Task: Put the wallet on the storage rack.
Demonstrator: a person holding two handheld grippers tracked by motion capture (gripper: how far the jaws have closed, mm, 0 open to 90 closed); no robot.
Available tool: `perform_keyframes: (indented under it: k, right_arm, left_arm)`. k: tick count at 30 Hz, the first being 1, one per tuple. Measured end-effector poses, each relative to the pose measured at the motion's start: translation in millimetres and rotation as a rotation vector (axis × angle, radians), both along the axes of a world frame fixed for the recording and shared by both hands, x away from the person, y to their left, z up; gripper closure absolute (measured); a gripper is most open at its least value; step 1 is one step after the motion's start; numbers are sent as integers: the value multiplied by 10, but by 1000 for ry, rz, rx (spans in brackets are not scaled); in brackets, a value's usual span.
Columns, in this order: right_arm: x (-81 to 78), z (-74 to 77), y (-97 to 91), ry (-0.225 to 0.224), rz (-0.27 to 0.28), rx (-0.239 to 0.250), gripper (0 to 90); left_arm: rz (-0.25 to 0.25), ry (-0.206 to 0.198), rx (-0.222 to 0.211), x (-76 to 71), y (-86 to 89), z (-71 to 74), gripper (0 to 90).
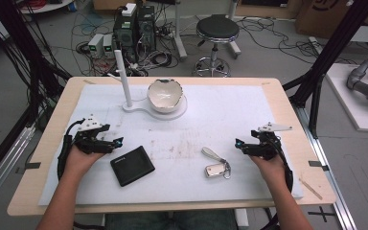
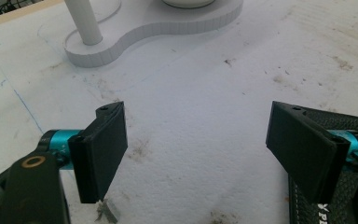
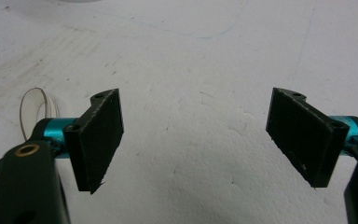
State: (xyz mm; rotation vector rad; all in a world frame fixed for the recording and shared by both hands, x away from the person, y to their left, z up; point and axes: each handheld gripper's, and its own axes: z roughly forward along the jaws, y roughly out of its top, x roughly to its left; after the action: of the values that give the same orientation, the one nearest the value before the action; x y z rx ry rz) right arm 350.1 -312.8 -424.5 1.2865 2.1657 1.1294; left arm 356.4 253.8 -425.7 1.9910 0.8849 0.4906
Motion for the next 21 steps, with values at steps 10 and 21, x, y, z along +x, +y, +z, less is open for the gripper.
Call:
perform_keyframes:
  k: [10, 21]
  right_arm:
    - [12, 9, 48, 0, 6, 3, 191]
    - [69, 53, 246, -8, 56, 32, 191]
  left_arm:
    - [0, 0, 3, -20, 22, 8, 205]
    - [27, -5, -4, -106, 141, 17, 205]
